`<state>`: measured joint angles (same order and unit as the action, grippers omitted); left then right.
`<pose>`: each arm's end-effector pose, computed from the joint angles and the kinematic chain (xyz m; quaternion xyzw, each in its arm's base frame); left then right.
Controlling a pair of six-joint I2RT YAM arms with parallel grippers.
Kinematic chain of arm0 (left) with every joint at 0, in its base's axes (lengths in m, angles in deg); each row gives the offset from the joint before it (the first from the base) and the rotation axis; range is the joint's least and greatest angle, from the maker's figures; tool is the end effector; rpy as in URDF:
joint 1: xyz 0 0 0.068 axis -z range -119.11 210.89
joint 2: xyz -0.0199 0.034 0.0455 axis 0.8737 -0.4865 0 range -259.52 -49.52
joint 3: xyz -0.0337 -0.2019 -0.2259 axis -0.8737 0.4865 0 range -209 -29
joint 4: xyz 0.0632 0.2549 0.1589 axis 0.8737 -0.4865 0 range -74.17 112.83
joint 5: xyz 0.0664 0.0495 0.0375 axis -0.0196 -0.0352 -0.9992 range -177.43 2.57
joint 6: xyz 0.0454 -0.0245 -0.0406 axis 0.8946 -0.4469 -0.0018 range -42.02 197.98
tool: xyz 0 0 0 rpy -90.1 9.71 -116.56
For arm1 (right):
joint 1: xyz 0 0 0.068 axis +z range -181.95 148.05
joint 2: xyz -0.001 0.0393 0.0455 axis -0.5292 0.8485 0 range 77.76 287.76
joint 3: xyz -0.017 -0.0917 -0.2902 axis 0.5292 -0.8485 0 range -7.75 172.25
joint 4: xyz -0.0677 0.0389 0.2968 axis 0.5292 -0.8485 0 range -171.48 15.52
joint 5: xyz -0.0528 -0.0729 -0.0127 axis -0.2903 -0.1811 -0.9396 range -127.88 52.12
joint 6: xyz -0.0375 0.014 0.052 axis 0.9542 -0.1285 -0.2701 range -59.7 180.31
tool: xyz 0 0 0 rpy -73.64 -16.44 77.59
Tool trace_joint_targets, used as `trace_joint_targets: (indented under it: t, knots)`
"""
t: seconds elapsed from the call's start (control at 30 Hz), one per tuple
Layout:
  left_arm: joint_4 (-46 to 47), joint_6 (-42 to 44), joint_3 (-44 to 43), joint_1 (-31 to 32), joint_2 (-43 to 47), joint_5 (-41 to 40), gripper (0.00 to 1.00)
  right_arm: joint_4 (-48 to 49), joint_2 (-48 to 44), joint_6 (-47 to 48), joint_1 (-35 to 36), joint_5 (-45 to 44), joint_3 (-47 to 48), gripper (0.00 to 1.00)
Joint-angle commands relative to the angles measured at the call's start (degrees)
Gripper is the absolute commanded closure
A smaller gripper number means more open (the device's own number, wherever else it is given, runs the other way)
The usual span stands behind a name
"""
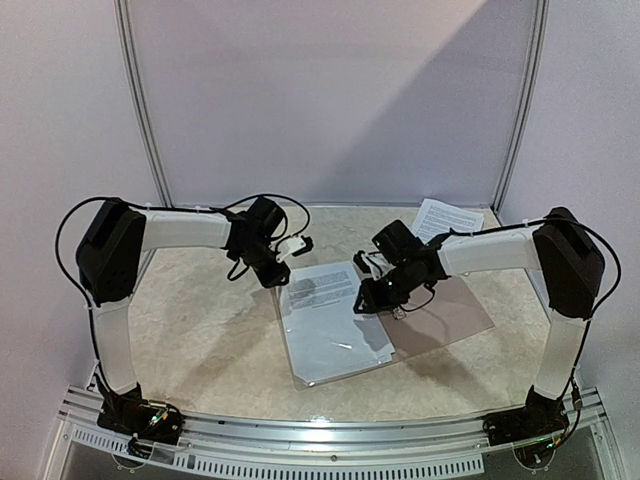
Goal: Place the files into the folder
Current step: Insert the file into the form pockets on the folder, then pick up the file from the corner of the board.
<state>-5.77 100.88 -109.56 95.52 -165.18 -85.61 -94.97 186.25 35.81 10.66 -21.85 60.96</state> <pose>0.3928 -0.2733 0.1492 0.4717 0.8518 -0.0387 0.2247 0.3134 0.3077 0.1464 -0.1860 0.9395 0.2527 0.1373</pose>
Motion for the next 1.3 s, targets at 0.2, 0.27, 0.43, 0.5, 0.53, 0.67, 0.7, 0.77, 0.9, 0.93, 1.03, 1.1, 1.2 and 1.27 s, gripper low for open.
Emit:
trace_joint_targets:
  t: [0.2, 0.27, 0.43, 0.5, 0.53, 0.67, 0.7, 0.77, 0.9, 0.93, 1.03, 1.1, 1.2, 1.27]
  knots:
    - [-5.3, 3.4, -3.3, -0.4, 7.5, 2.1, 0.51, 3.4, -13.4, -6.9, -17.6, 3.1, 0.8, 0.56]
    - [-4.9, 4.0, -3.5, -0.4, 7.5, 1.8, 0.48, 6.0, -14.7, -9.2, -24.5, 4.2, -2.5, 0.53]
    - [-5.8, 3.6, -5.3, -0.4, 6.0, 2.5, 0.46, 12.1, -12.0, -14.4, -37.8, 6.1, -6.8, 0.52]
    - [-5.9, 3.6, -5.4, -0.4, 5.6, 2.9, 0.45, 13.4, -9.7, -15.1, -40.9, 7.0, -6.5, 0.53]
    - [-5.7, 3.6, -5.4, -0.4, 5.4, 2.9, 0.45, 13.9, -8.7, -15.3, -41.9, 7.1, -6.1, 0.54]
    - [-4.7, 4.2, -5.1, -0.4, 4.1, 2.3, 0.45, 15.3, -3.6, -16.0, -45.2, 7.7, -4.3, 0.64]
    - [-4.6, 4.3, -5.2, -0.4, 3.6, 2.2, 0.45, 15.2, -2.7, -15.9, -45.5, 7.7, -3.6, 0.65]
    - [-4.3, 4.2, -5.2, -0.4, 2.3, 1.9, 0.46, 15.0, -0.8, -15.8, -45.7, 7.5, -2.7, 0.67]
    - [-4.2, 3.9, -5.3, -0.4, 1.0, 2.2, 0.46, 15.1, 1.8, -16.8, -45.9, 5.9, -3.1, 0.67]
    - [-4.1, 3.9, -5.1, -0.4, 1.0, 2.4, 0.46, 15.5, 1.9, -17.2, -45.9, 5.4, -3.4, 0.67]
    - [-4.0, 3.9, -5.0, -0.4, 1.0, 2.5, 0.46, 15.3, 2.4, -17.5, -45.9, 5.2, -3.7, 0.66]
    - [-4.0, 3.9, -4.8, -0.4, 1.0, 2.5, 0.46, 15.1, 2.7, -17.5, -45.9, 4.8, -3.9, 0.63]
    - [-4.1, 3.9, -4.8, -0.4, 0.9, 2.4, 0.46, 15.6, 2.8, -17.5, -46.0, 4.4, -4.8, 0.62]
    - [-4.2, 3.9, -5.0, -0.4, 0.8, 2.4, 0.46, 15.8, 2.8, -17.7, -46.1, 4.4, -5.5, 0.62]
